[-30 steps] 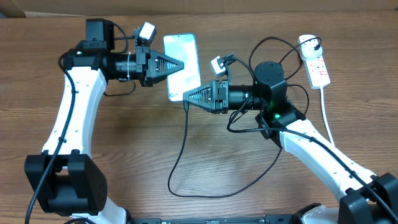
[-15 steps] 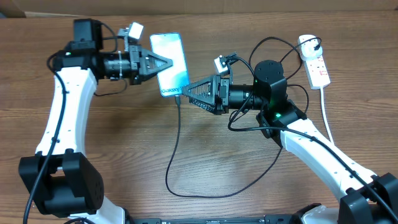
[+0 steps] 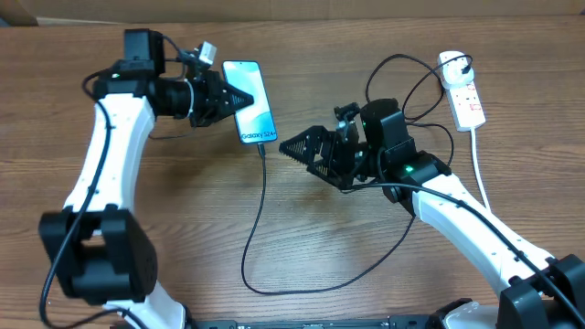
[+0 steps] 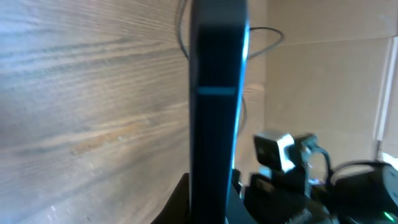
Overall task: Plug charger to phone and switch on socket
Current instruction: 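Open the right gripper and release the inserted plug, then lower the phone flat onto the table with the left gripper and release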
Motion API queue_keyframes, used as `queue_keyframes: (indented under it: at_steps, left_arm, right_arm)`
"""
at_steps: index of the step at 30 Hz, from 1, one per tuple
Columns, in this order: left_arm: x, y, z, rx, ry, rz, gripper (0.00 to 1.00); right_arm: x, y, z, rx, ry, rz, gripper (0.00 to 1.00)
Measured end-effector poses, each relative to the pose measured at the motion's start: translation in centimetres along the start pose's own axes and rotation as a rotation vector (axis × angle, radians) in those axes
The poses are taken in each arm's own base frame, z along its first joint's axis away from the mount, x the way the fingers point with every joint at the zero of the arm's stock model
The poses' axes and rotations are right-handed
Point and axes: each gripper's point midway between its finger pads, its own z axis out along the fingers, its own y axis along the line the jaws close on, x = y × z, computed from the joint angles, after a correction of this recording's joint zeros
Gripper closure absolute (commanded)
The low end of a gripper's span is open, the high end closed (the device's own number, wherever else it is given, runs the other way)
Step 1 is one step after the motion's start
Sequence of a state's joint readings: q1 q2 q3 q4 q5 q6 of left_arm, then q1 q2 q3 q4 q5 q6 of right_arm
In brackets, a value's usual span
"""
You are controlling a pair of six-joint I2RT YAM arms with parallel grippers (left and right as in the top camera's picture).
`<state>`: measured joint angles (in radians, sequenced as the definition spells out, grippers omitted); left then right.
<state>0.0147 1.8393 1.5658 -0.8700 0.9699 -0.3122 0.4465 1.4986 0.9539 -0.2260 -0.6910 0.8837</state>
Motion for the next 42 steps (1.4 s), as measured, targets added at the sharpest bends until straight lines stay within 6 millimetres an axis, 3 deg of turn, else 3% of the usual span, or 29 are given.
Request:
queue_keyframes:
  at_steps: [8,15,19,30,42]
  left_arm:
    - [-0.2,5.4,6.1,-0.055,0.083,-0.042,0.96]
    - [1.6,7.0,12.1,-0.059,0.177,-0.006,0.96]
    - [2.9,7.8,14.3,-0.063,0.226,-0.009,0.96]
    - [3.4,10.7,14.9,-0.189,0.23,-0.031,0.96]
    - [3.7,11.2,15.3,-0.239,0.231,-0.016,0.94]
  right_arm:
    - [0.3,-1.7,-0.1,0.074,0.002,-0.081,0.01]
    - [0.3,-1.9,-0.1,0.083,-0.001,-0.128,0.01]
    - [0.2,-2.0,-0.1,0.086,-0.001,-0.143,0.01]
    - [0.2,-2.1,-0.1,0.094,-0.002,-0.148,0.01]
    - [0.4,-2.4,-0.1,0.104,0.004,-0.139,0.01]
